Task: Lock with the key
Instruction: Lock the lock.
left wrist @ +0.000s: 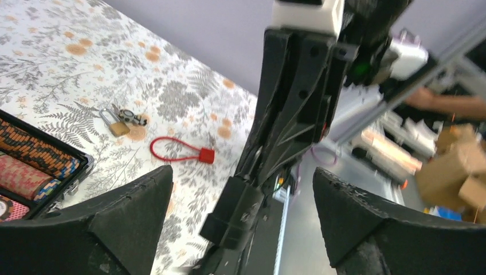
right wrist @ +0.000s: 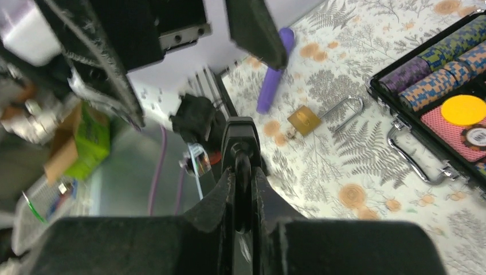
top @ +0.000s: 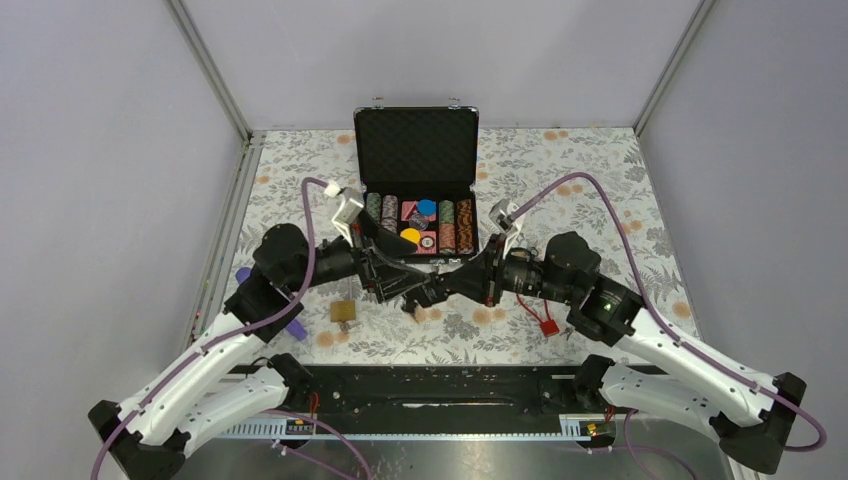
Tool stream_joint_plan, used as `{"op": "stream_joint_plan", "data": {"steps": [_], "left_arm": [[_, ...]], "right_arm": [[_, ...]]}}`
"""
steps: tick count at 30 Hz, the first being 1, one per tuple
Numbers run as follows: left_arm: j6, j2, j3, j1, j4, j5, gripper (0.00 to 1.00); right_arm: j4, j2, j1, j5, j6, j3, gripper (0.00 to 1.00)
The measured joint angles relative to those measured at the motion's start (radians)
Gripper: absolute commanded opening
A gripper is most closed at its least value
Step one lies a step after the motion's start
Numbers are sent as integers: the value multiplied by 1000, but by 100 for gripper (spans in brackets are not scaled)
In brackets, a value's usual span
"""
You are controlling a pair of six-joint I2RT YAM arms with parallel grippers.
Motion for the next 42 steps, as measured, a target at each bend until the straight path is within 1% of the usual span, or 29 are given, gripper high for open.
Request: {"op": "stream_joint_plan", "data": {"steps": [4,8,11,15,17,24,26,27,30,32,33,36,37,38,40,42], "left_arm": [[164,63,40,0,-87,140,89],[264,146,41,-7,-141,250,83],[319,198,41,-31,-172,298,79],[371,210,41,-68,-184,327,68],[388,211,41,-77,-184,340,65],[422,241,41,-95,-185,367,67],[425,255,41,-96,-188,367,66],[427,263,41,-97,-190,367,64],[429,281,41,-97,-195,368,54],[428,286,41,-97,-195,368,42],[427,286,41,-98,-196,378,35],[429,286,41,-107,-195,396,7],[433,286,41,-109,-192,410,1],[438,286,41,-110,-192,415,0],[429,282,38,-110,-186,412,0],[410,259,18,-110,-154,396,0]], "right_arm": [[-216,-3,0,-98,-183,103,0],[-352,16,0,-165,-295,179,0],[-397,49,0,-187,-338,201,0],[-429,92,0,-196,-363,203,0],[-443,110,0,-205,-367,204,0],[-464,140,0,-214,-375,227,0],[-464,143,0,-224,-378,237,0],[-463,143,0,-229,-378,240,0],[-463,144,0,-237,-378,244,0],[-464,145,0,-242,-379,244,0],[-464,145,0,-241,-380,245,0],[-465,149,0,-238,-382,245,0],[-465,152,0,-249,-379,246,0],[-465,153,0,-251,-377,247,2],[-463,153,0,-252,-370,247,11],[-456,153,-1,-249,-358,247,34]]}}
